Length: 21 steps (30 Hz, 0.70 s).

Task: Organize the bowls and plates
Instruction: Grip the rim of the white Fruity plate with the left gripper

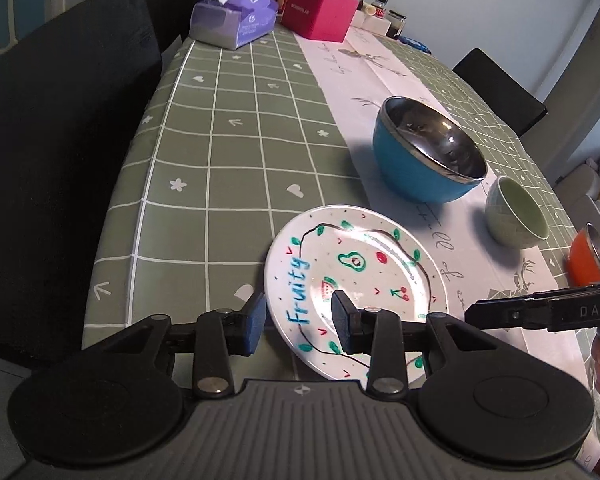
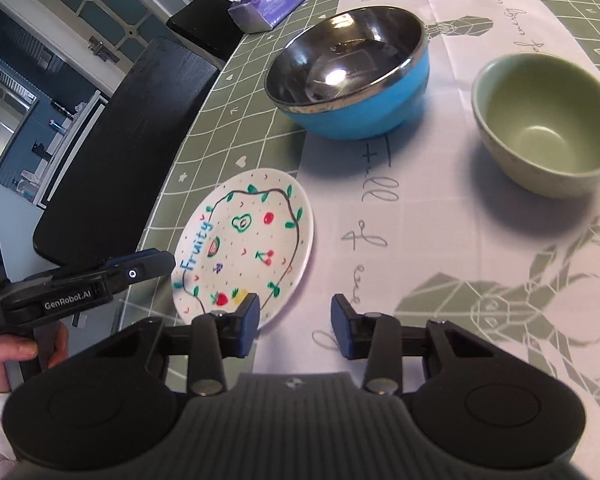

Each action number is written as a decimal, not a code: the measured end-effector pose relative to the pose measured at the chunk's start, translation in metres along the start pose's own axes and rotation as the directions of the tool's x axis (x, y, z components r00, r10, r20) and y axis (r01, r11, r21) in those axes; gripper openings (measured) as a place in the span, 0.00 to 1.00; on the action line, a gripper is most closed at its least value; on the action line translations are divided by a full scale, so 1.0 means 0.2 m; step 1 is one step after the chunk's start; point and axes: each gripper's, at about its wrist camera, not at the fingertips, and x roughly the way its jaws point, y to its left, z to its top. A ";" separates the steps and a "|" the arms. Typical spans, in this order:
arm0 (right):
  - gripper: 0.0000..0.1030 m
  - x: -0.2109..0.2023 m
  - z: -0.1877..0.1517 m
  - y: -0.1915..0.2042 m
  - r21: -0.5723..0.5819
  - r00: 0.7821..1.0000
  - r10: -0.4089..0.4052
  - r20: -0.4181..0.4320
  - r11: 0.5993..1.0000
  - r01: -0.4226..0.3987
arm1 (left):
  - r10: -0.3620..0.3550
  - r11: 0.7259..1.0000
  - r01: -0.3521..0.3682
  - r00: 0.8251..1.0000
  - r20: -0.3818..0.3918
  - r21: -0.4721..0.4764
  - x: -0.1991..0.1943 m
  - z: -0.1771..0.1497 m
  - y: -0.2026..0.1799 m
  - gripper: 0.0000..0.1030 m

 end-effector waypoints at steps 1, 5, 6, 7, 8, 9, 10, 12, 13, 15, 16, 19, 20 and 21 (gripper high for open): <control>0.35 0.01 0.01 0.00 0.004 1.000 -0.001 -0.002 1.000 0.001 | -0.011 1.000 0.011 1.000 -0.005 -0.005 0.01 0.00 0.01 0.40; 0.35 0.06 0.04 -0.01 0.017 1.000 -0.005 -0.007 1.000 0.005 | -0.024 1.000 0.024 0.999 -0.022 -0.020 0.05 0.01 0.05 0.40; 0.35 0.07 0.04 -0.01 0.020 1.000 -0.006 -0.008 1.000 0.007 | -0.023 0.999 0.023 0.999 -0.024 -0.026 0.06 0.01 0.06 0.40; 0.35 0.08 0.05 -0.01 0.024 1.000 -0.009 -0.008 1.000 0.010 | -0.025 0.999 0.024 0.999 -0.027 -0.032 0.07 0.01 0.07 0.40; 0.34 0.08 0.05 -0.02 0.027 1.000 -0.008 -0.009 1.000 0.008 | -0.031 0.999 0.030 0.999 -0.028 -0.036 0.08 0.01 0.08 0.40; 0.33 0.09 0.05 -0.02 0.028 1.000 0.001 -0.004 1.000 -0.001 | -0.039 0.999 0.039 0.999 -0.018 -0.036 0.09 0.01 0.09 0.40; 0.33 0.09 0.05 -0.02 0.028 1.000 0.009 0.000 1.000 -0.009 | -0.053 0.998 0.052 0.999 -0.014 -0.041 0.09 0.01 0.09 0.40; 0.32 0.10 0.06 -0.02 0.027 1.000 0.018 0.006 0.999 -0.018 | -0.069 0.996 0.068 0.998 -0.010 -0.048 0.09 0.00 0.10 0.37; 0.32 0.11 0.06 -0.02 0.027 1.000 0.020 0.007 0.999 -0.020 | -0.071 0.996 0.071 0.997 -0.009 -0.048 0.09 0.00 0.10 0.33; 0.28 0.12 0.06 -0.02 0.033 1.000 0.029 0.004 0.999 -0.029 | -0.074 0.996 0.074 0.997 -0.007 -0.047 0.09 0.01 0.11 0.27; 0.24 0.13 0.07 -0.03 0.043 0.999 0.037 0.000 0.998 -0.037 | -0.078 0.996 0.078 0.997 -0.005 -0.053 0.09 0.00 0.11 0.26; 0.17 0.14 0.07 -0.04 0.074 0.999 0.050 0.002 0.996 -0.050 | -0.084 0.994 0.084 0.996 -0.001 -0.072 0.09 0.00 0.12 0.24; 0.16 0.14 0.07 -0.04 0.081 0.999 0.050 0.003 0.995 -0.050 | -0.084 0.993 0.084 0.996 0.001 -0.078 0.09 0.00 0.13 0.24; 0.15 0.14 0.07 -0.05 0.088 0.999 0.047 0.003 0.995 -0.047 | -0.083 0.993 0.083 0.997 0.003 -0.086 0.09 0.00 0.13 0.24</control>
